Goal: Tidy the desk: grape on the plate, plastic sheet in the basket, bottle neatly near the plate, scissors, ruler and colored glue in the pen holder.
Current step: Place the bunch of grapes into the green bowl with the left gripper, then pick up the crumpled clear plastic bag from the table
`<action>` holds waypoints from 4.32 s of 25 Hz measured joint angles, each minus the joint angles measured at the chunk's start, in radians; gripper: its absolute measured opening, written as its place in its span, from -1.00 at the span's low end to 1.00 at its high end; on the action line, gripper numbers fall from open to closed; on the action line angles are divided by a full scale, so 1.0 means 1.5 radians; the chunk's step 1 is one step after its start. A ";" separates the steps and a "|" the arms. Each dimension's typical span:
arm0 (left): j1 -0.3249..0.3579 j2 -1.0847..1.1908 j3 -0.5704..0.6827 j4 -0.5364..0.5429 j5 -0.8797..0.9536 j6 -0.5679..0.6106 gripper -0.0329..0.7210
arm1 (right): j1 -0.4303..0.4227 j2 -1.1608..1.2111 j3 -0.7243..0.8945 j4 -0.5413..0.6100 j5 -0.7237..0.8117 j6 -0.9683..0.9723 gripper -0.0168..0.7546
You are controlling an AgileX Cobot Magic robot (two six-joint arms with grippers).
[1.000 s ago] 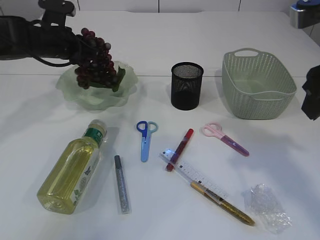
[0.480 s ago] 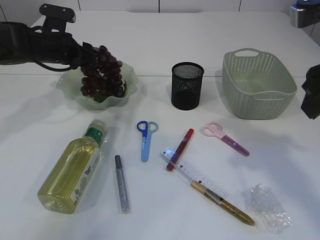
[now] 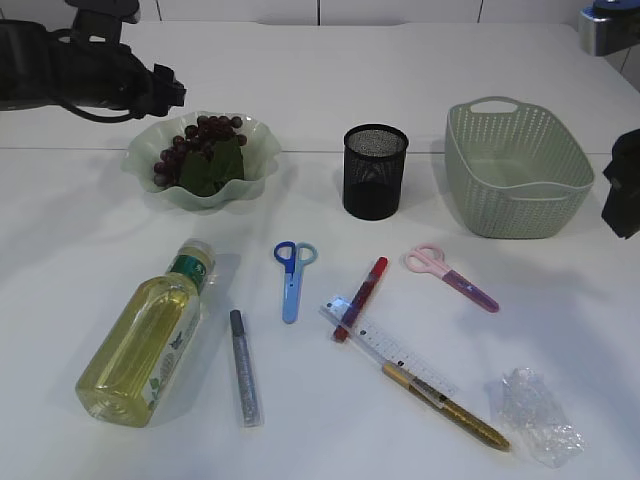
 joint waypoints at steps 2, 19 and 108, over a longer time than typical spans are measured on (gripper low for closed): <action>-0.004 -0.008 -0.001 0.001 -0.035 0.000 0.41 | 0.000 0.000 0.000 0.000 0.000 0.000 0.28; -0.016 -0.032 0.000 -0.022 -0.311 0.087 0.39 | 0.000 0.000 0.000 0.000 0.000 0.000 0.28; -0.042 -0.585 0.341 1.053 0.601 -1.162 0.19 | 0.000 0.023 0.222 0.131 -0.148 -0.017 0.52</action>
